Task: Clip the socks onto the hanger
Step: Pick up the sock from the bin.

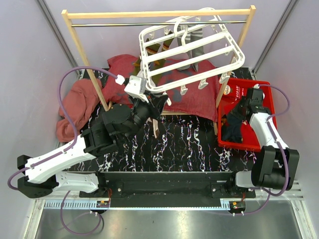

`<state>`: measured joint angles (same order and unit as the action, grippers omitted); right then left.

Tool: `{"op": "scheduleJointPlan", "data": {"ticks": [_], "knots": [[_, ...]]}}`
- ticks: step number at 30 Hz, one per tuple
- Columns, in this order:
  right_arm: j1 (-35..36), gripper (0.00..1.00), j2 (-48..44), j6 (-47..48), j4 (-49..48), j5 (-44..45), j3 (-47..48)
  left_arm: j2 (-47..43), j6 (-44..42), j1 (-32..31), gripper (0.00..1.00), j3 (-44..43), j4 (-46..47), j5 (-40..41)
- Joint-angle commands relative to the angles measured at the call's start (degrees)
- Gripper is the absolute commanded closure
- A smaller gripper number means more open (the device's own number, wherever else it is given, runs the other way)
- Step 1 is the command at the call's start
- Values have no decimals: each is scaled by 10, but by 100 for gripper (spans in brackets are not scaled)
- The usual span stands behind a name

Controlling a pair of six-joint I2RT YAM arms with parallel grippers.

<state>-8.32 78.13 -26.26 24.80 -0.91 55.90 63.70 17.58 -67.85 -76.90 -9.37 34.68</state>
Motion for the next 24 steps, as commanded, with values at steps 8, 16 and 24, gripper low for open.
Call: {"op": "scheduleJointPlan", "data": {"ticks": [8, 16, 24], "knots": [[-1, 75, 51, -2, -34, 6, -37, 2, 6, 3, 90, -19, 22, -14], [-1, 97, 9, -1, -37, 16, -53, 2, 5, 3, 90, -20, 25, -26], [-1, 100, -104, -4, -7, -23, -32, 5, 3, 3, 90, -29, 23, -36]]}}
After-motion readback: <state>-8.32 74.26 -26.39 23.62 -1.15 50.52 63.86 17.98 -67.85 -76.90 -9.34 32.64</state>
